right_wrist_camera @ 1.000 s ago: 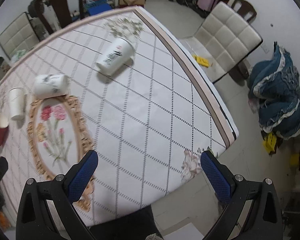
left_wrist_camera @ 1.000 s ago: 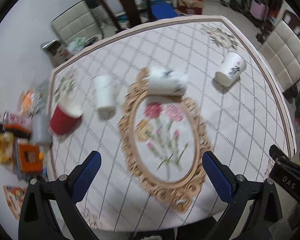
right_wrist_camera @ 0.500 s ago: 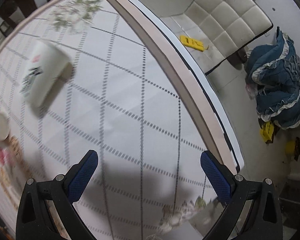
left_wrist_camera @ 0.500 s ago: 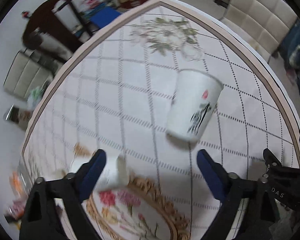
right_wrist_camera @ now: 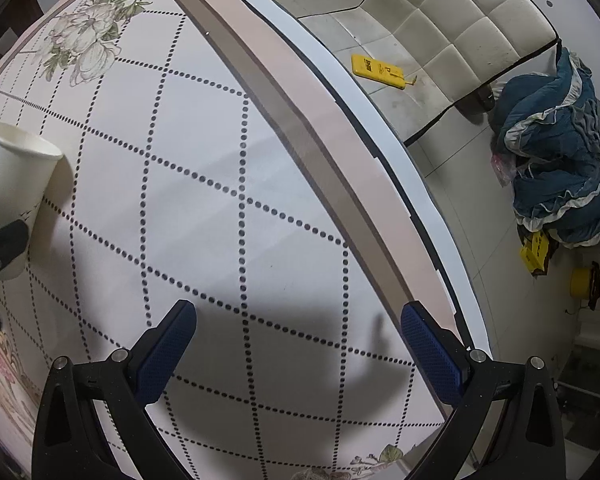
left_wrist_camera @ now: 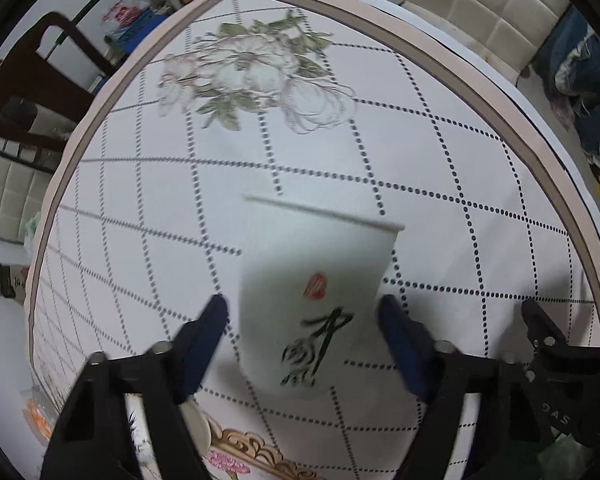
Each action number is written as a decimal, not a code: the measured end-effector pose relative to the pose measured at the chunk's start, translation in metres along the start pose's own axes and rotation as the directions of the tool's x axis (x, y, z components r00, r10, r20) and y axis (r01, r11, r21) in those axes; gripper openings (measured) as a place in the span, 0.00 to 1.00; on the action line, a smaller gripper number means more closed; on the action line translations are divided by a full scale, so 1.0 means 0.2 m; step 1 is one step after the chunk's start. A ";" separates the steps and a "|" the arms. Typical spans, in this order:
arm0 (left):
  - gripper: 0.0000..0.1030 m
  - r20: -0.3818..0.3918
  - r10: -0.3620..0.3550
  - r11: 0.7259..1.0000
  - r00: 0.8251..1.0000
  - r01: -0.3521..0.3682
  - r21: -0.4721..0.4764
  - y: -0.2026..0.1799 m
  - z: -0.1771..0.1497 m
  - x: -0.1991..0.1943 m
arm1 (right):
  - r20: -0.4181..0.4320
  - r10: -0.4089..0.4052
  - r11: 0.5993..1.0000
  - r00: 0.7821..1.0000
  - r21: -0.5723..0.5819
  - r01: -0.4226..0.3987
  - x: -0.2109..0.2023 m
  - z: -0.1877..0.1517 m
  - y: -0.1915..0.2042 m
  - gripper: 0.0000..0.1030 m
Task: Flip cup upright
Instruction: 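Lift the white cup with the left tool and rotate it opening-up, then close the right tool on the upright white cup while the left tool releases it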
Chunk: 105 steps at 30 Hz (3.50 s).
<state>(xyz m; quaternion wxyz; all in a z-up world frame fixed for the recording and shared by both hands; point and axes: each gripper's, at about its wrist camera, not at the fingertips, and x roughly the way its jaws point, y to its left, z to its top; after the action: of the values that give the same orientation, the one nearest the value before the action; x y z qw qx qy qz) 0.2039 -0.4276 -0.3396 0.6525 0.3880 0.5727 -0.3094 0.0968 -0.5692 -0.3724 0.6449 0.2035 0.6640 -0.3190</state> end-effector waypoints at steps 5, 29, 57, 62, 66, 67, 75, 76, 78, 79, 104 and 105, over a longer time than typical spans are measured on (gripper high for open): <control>0.58 0.031 0.011 1.000 0.999 -0.011 0.006 -0.03 0.01 -0.01 | 0.002 -0.001 1.000 1.000 0.014 0.001 0.00 0.00 -0.05 1.00; 0.58 0.103 -0.014 0.898 0.995 0.058 -0.435 0.37 -0.88 -0.49 | 0.092 0.003 0.996 0.996 -0.089 0.006 -0.44 -0.50 0.27 1.00; 0.60 0.023 -0.287 0.439 0.958 0.153 -0.885 0.58 -1.79 0.12 | 0.095 -0.054 0.922 0.994 -0.378 0.086 -0.33 -0.95 0.87 1.00; 0.72 0.015 -0.275 0.453 0.961 0.143 -0.880 0.60 -1.80 0.12 | 0.096 -0.049 0.926 0.994 -0.370 0.081 -0.34 -0.92 0.85 1.00; 0.93 0.014 -0.252 0.476 0.968 0.137 -0.869 0.61 -1.83 0.12 | 0.102 -0.040 0.927 0.994 -0.368 0.075 -0.36 -0.92 0.85 1.00; 0.93 0.013 -0.243 0.483 0.970 0.133 -0.866 0.60 -1.84 0.12 | 0.105 -0.038 0.926 0.994 -0.369 0.075 -0.36 -0.92 0.85 1.00; 0.93 0.036 -0.196 0.491 0.980 0.130 -0.861 0.67 -1.74 -0.01 | 0.107 -0.038 0.928 0.994 -0.365 0.075 -0.36 -0.93 0.84 1.00; 0.93 0.039 -0.178 0.497 0.983 0.124 -0.859 0.68 -1.74 -0.04 | 0.106 -0.037 0.929 0.994 -0.364 0.074 -0.36 -0.93 0.84 1.00; 0.93 0.044 -0.130 0.518 0.991 0.106 -0.849 0.71 -1.74 -0.12 | 0.106 -0.036 0.931 0.994 -0.358 0.071 -0.38 -0.93 0.85 1.00; 0.93 0.049 -0.092 0.530 0.995 0.090 -0.843 0.73 -1.75 -0.17 | 0.106 -0.033 0.932 0.994 -0.355 0.069 -0.38 -0.94 0.84 1.00; 1.00 -0.096 0.164 0.432 0.982 -0.159 -0.888 0.97 -2.57 -0.15 | -0.001 0.229 0.768 0.973 -0.615 -0.181 -0.74 -1.38 1.60 0.93; 1.00 -0.102 0.155 0.433 0.983 -0.160 -0.887 0.96 -2.59 -0.13 | -0.002 0.228 0.761 0.974 -0.623 -0.180 -0.74 -1.39 1.62 0.92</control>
<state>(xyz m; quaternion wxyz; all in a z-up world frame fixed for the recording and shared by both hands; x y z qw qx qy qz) 0.1010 0.1144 -0.3069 0.7831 0.0404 0.6126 0.0998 0.1287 -0.1271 -0.2893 0.7306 0.0398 0.6814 -0.0186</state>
